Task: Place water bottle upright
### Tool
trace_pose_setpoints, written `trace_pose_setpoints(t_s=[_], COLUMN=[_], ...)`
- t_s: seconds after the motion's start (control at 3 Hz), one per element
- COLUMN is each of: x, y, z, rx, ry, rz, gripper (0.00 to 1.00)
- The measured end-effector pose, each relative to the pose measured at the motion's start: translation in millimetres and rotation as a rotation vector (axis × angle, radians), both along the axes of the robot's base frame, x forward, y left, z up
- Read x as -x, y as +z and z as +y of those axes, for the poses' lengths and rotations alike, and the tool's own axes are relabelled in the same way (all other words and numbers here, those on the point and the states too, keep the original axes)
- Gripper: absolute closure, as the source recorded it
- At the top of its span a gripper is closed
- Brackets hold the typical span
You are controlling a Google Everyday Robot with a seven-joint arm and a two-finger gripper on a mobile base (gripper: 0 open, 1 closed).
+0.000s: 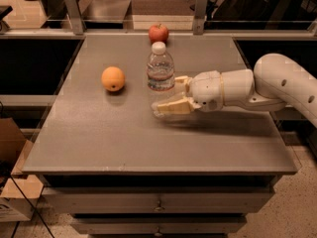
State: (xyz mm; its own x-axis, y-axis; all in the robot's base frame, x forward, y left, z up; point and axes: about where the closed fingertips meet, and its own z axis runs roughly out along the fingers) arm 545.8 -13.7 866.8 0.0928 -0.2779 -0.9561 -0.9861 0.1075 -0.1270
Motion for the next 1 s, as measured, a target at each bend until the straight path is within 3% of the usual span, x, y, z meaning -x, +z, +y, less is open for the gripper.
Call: trace_pose_setpoints(t_s=[0.33,0.67,1.0], x=[0.9,1.3,1.5], y=[-3.6,-4.1,-4.0], z=[0.2,-0.3,-0.4], rx=[-0.008,-0.009,-0.01], ry=[-0.006,-0.01,-0.01], rz=[0.009,0.011,0.012], gripper=[0.13,0.0,0.0])
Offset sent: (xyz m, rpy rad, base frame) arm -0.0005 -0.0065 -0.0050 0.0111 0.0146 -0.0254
